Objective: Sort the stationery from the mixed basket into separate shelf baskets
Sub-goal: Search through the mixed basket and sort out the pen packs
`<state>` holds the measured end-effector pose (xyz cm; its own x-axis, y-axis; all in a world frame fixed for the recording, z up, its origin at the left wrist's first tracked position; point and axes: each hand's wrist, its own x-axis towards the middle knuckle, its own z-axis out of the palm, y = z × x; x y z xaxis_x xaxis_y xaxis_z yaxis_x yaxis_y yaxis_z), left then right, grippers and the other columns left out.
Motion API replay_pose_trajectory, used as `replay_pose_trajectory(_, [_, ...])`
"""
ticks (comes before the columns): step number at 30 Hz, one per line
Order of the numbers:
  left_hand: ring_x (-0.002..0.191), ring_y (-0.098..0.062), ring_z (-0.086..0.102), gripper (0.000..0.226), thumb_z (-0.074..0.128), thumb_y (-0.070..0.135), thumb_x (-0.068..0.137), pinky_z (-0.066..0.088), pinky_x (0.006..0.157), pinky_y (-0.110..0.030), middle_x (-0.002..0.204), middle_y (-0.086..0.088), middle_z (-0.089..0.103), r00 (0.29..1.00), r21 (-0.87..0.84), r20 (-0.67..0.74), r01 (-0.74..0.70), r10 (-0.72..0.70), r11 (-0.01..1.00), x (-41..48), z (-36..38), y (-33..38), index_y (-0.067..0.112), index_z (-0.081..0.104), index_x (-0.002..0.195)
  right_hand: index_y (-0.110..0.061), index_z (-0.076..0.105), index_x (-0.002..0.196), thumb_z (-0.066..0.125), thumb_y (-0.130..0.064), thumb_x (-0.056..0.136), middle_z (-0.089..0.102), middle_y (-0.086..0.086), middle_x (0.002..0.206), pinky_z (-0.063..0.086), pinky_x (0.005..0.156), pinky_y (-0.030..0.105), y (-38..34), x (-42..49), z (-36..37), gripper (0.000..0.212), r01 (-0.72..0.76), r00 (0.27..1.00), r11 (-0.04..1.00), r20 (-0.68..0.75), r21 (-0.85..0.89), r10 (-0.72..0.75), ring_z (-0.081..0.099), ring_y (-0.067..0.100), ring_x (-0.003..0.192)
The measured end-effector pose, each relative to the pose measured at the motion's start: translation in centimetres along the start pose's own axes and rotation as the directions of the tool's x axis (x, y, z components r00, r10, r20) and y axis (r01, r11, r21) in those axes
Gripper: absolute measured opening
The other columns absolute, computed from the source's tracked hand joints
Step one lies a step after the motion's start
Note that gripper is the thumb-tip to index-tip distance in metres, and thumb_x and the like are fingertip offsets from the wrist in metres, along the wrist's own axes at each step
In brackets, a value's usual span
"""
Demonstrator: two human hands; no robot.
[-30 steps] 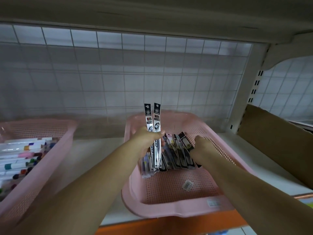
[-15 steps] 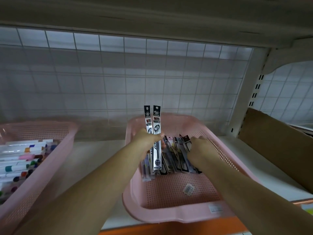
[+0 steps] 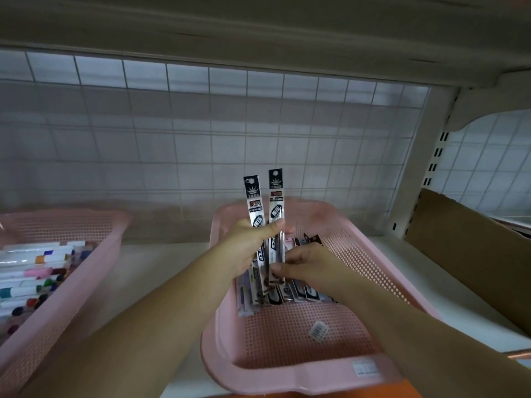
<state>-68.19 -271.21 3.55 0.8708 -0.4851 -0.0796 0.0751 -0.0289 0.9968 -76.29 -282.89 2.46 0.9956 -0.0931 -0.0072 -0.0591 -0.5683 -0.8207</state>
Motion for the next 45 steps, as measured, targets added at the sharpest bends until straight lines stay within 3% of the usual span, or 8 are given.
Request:
replay_pose_trajectory(6, [0.141, -0.025, 0.023, 0.093, 0.08, 0.057, 0.046, 0.02, 0.114, -0.052, 0.148, -0.008, 0.035, 0.996, -0.042, 0.089, 0.002, 0.002, 0.999, 0.1, -0.2, 0.0, 0.008, 0.059, 0.122, -0.016, 0.069, 0.079, 0.067, -0.015, 0.084, 0.062, -0.011, 0.057, 0.037, 0.046, 0.011, -0.5, -0.3, -0.2, 0.006, -0.049, 0.999, 0.982, 0.028, 0.181, 0.045, 0.05, -0.003, 0.046])
replay_pose_trajectory(11, [0.119, -0.025, 0.052, 0.07, 0.066, 0.048, 0.074, 0.038, 0.105, -0.043, 0.133, -0.012, 0.053, 0.994, 0.151, 0.102, -0.062, 0.047, 0.987, -0.1, -0.2, -0.6, 0.012, 0.048, 0.131, -0.008, 0.066, 0.08, 0.069, -0.014, 0.082, 0.056, 0.001, 0.057, 0.032, 0.035, 0.015, -0.2, 0.1, -1.3, 0.007, -0.212, 0.937, 0.948, -0.226, 0.237, 0.266, 0.042, 0.006, 0.039])
replay_pose_trajectory(14, [0.104, -0.018, 0.058, 0.04, 0.063, 0.036, 0.085, 0.043, 0.096, -0.034, 0.116, -0.004, 0.062, 0.976, 0.625, 0.186, -0.208, 0.115, 0.752, 0.1, 0.4, -1.9, 0.013, 0.06, 0.117, -0.003, 0.058, 0.07, 0.07, -0.01, 0.081, 0.05, 0.006, 0.055, 0.031, 0.037, 0.022, 0.8, 0.6, -2.2, 0.017, -0.399, 0.826, 0.887, -0.329, 0.233, 0.458, 0.04, 0.013, 0.042])
replay_pose_trajectory(19, [0.089, -0.021, 0.061, 0.015, 0.057, 0.015, 0.088, 0.049, 0.078, -0.031, 0.098, -0.008, 0.066, 0.926, 0.835, 0.371, -0.364, 0.065, 0.412, 0.4, 1.0, -2.6, 0.008, 0.068, 0.095, -0.005, 0.045, 0.065, 0.063, -0.005, 0.083, 0.049, 0.008, 0.06, 0.035, 0.035, 0.018, 2.2, 1.2, -2.5, 0.026, -0.518, 0.792, 0.856, -0.381, -0.005, 0.477, 0.045, 0.015, 0.048])
replay_pose_trajectory(28, [0.064, -0.016, 0.043, 0.031, 0.05, 0.006, 0.086, 0.033, 0.059, -0.024, 0.064, 0.004, 0.04, 0.918, 0.893, 0.397, -0.385, -0.007, 0.233, 0.5, 1.4, -3.1, 0.02, 0.041, 0.061, -0.01, 0.038, 0.063, 0.057, -0.009, 0.084, 0.044, 0.002, 0.065, 0.029, 0.038, 0.019, 2.6, 1.3, -2.3, 0.029, -0.522, 0.838, 0.798, -0.352, -0.299, 0.416, 0.042, 0.009, 0.056])
replay_pose_trajectory(34, [0.074, -0.022, 0.049, 0.015, 0.05, 0.007, 0.087, 0.037, 0.064, -0.027, 0.07, 0.0, 0.044, 0.914, 0.899, 0.405, -0.399, 0.004, 0.183, 0.4, 1.6, -3.0, 0.015, 0.047, 0.074, -0.006, 0.05, 0.087, 0.047, -0.006, 0.084, 0.055, 0.01, 0.088, 0.047, 0.068, 0.026, 1.4, -0.1, -2.1, 0.005, -0.489, 0.866, 0.741, -0.356, -0.46, 0.351, 0.057, 0.026, 0.086])
replay_pose_trajectory(39, [0.086, -0.026, 0.056, 0.014, 0.051, 0.011, 0.084, 0.043, 0.066, -0.032, 0.08, 0.0, 0.049, 0.917, 0.911, 0.377, -0.393, 0.133, 0.125, -0.5, 0.8, -0.7, 0.02, 0.046, 0.076, -0.009, 0.057, 0.111, 0.05, -0.014, 0.088, 0.056, 0.008, 0.115, 0.047, 0.092, 0.035, -1.8, -0.8, -1.6, 0.025, -0.344, 0.936, 0.598, -0.312, -0.724, 0.16, 0.053, 0.025, 0.108])
replay_pose_trajectory(45, [0.106, -0.025, 0.054, 0.028, 0.05, 0.018, 0.091, 0.045, 0.082, -0.031, 0.117, -0.01, 0.059, 0.856, 0.909, 0.401, -0.415, 0.328, -0.027, -5.0, -4.9, 5.0, 0.009, 0.057, 0.117, -0.019, 0.053, 0.127, 0.05, -0.015, 0.088, 0.051, 0.007, 0.127, 0.043, 0.093, 0.034, -9.4, -1.4, 0.9, 0.039, -0.156, 0.977, 0.54, -0.21, -0.827, -0.038, 0.049, 0.025, 0.118])
